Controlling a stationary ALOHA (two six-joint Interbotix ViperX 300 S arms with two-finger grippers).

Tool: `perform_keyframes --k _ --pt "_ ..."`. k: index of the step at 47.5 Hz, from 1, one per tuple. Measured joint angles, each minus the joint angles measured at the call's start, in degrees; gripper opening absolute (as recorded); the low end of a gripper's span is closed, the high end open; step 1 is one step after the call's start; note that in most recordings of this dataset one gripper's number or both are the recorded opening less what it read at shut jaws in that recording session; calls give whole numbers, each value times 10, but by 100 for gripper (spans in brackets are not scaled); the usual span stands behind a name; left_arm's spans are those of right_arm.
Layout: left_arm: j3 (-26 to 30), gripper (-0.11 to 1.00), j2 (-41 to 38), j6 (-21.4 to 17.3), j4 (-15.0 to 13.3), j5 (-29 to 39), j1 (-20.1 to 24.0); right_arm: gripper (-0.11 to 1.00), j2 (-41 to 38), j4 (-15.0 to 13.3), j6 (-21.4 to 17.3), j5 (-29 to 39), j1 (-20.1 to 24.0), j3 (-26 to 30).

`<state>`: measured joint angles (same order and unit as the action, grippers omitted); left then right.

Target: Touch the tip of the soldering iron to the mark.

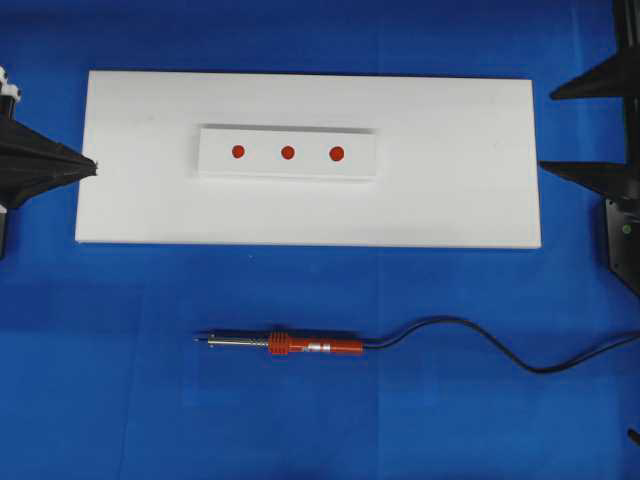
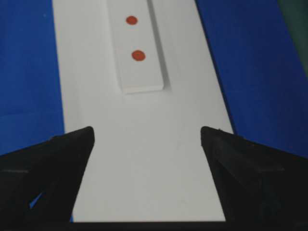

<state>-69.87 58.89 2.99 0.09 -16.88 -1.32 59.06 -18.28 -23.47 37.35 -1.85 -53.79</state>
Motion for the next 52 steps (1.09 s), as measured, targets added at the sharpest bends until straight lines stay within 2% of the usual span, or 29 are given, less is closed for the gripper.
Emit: perform_keyframes --k 10,21,33,52 --pt "0 0 0 0 0 0 0 85 69 0 0 -39 0 -63" --pt "0 0 0 0 0 1 0 84 91 1 -3 -91 0 -118" --pt "0 0 0 0 -1 1 0 83 95 2 -6 -127 -1 -140" --pt "0 0 1 1 0 1 0 83 96 7 -6 -130 -2 -142"
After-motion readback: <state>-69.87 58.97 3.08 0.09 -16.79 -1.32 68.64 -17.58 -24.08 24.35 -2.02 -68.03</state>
